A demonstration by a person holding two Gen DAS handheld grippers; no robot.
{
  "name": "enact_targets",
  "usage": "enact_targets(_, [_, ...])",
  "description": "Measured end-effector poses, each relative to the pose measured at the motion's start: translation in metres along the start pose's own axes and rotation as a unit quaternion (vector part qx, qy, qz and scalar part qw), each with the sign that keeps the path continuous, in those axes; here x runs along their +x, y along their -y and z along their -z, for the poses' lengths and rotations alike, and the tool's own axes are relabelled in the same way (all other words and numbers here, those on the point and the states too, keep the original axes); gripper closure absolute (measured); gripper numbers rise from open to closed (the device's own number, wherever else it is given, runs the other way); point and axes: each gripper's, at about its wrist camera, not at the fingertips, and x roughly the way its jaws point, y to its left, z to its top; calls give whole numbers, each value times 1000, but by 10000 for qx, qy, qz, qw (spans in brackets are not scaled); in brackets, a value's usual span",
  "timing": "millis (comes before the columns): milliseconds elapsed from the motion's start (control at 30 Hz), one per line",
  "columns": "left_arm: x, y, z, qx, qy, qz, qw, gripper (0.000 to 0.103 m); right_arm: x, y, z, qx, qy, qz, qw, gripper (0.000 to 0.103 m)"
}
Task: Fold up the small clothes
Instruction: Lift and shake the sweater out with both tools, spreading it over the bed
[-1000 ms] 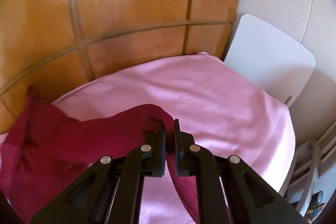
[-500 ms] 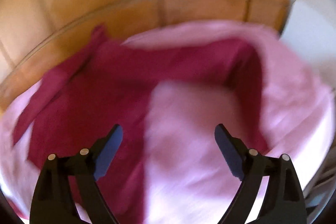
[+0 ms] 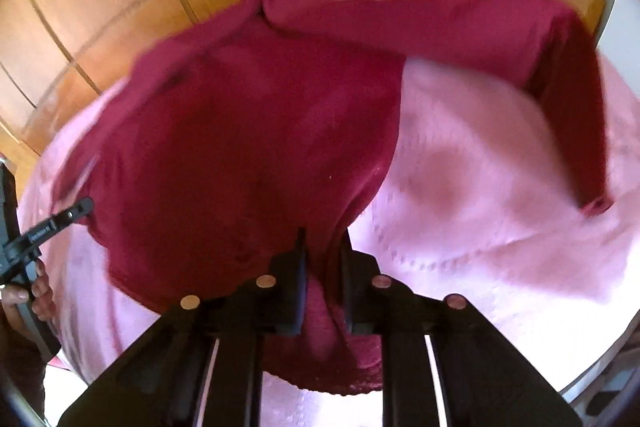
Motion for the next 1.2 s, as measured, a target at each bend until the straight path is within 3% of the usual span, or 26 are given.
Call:
enact_targets(167, [-66, -22, 5, 23, 417, 242, 9988, 97, -47, 2, 2, -85, 395, -333, 9986, 91])
enact_targets(333, [-114, -37, 38, -158, 537, 389, 9977, 97, -66, -1, 35, -501, 157, -394, 9978, 91])
enact_targets(567, [-119, -36, 127, -434, -164, 477, 9978, 97, -44, 30, 102, -457, -791, -56, 9958, 90])
enact_targets(600, [-114, -36, 134, -484, -253, 486, 9973, 97, -40, 32, 104, -411, -848, 2, 9955, 86])
enact_targets(633, [-109, -38, 138, -575, -333, 437, 9968, 95, -39, 34, 104, -356, -849, 97, 9957, 71])
enact_targets(700, [-109, -48, 133, -774, -302, 267, 9962, 88, -41, 35, 99, -314, -758, 259, 9963, 53])
enact_targets(733, [-114, -56, 127, -860, -148, 72, 9962, 75, -44, 31, 95, -356, -616, 311, 9970, 51])
enact_targets(767, [-119, -63, 121, -876, 41, -216, 9959, 64, -49, 26, 91, -439, -467, 369, 9973, 48])
enact_targets(800, [-127, -70, 117, -817, 261, -537, 9949, 60, -53, 20, 87, -530, -315, 433, 9972, 41])
enact_targets(867, [-135, -79, 101, -527, 663, -1258, 9884, 48, -56, 5, 77, -683, -73, 385, 9969, 38])
enact_targets(933, [-134, -88, 84, -347, 856, -1661, 9818, 45, -53, -14, 70, -829, -10, 155, 9964, 35])
enact_targets(1033, [-119, -88, 63, 427, 999, -2362, 9656, 39, -37, -47, 70, -1071, -76, -220, 9940, 33])
enact_targets(1200, [-78, -80, 42, 1777, 827, -2647, 9442, 39, -3, -95, 82, -1241, -473, -600, 9893, 31])
